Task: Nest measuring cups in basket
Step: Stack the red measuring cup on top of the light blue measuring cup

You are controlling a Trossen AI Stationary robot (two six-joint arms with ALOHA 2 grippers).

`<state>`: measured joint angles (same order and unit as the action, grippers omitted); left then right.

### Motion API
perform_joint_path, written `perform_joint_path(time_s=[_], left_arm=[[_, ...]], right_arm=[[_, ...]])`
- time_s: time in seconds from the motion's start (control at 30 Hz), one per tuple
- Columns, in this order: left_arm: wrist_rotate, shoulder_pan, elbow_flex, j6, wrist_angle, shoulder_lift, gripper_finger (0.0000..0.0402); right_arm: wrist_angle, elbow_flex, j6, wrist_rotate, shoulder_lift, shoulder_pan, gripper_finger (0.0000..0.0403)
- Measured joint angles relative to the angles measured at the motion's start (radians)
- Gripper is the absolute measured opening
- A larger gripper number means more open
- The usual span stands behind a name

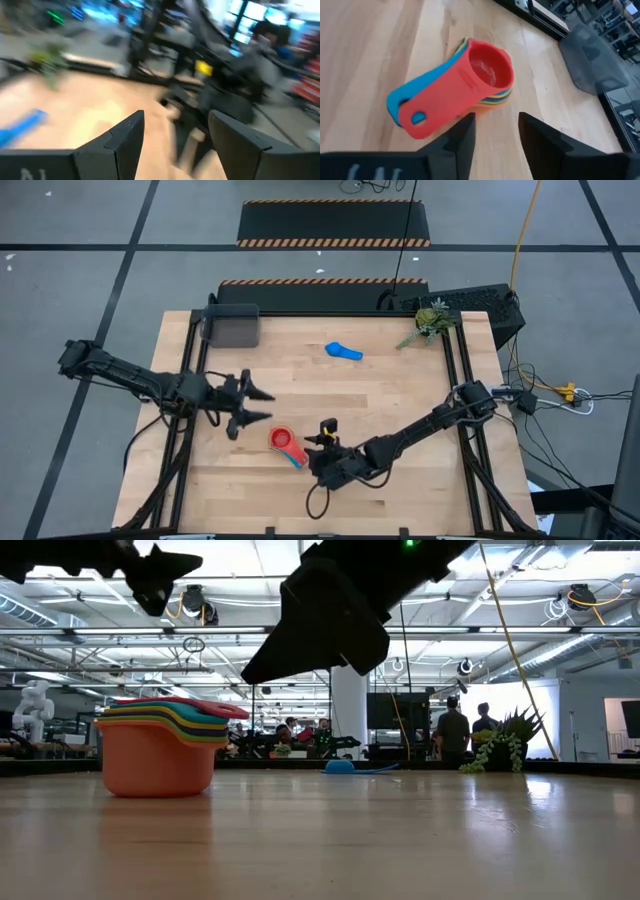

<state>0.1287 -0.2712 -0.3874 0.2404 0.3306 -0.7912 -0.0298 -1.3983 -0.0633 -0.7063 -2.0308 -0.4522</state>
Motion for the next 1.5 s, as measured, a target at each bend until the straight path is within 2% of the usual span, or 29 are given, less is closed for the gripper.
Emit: perform_joint_path(time_s=[0.07, 0.13, 0.23, 0.43, 0.63, 1.0, 1.5], left_arm=[[-0.074, -0.012, 0.000, 0.037, -0.045, -0.001, 0.0225], [-0.100, -0.031, 0.000, 0.070, -0.090, -0.007, 0.0225], [-0.092, -0.055, 0.000, 0.096, -0.140, -0.029, 0.0225], [-0.083, -0.071, 0.000, 0.122, -0.137, -0.116, 0.0225], [-0.083, -0.071, 0.000, 0.128, -0.112, -0.160, 0.0225], [-0.082, -0.070, -0.001, 0.098, -0.039, -0.156, 0.0225], [-0.081, -0.065, -0.001, 0.095, -0.042, -0.156, 0.0225]], right_arm=[[-0.010, 0.000, 0.008, 0.000, 0.000, 0.002, 0.0129], [-0.019, 0.000, 0.025, 0.003, 0.000, 0.004, 0.0118], [-0.020, 0.000, 0.052, 0.051, 0.000, 0.011, 0.0102], [-0.023, 0.000, 0.120, 0.178, 0.000, 0.028, 0.0074], [-0.038, 0.000, 0.124, 0.187, 0.000, 0.030, 0.0055], [-0.053, 0.000, 0.149, 0.242, -0.027, 0.038, 0.0047], [0.015, 0.000, 0.145, 0.333, -0.026, 0.040, 0.0047]])
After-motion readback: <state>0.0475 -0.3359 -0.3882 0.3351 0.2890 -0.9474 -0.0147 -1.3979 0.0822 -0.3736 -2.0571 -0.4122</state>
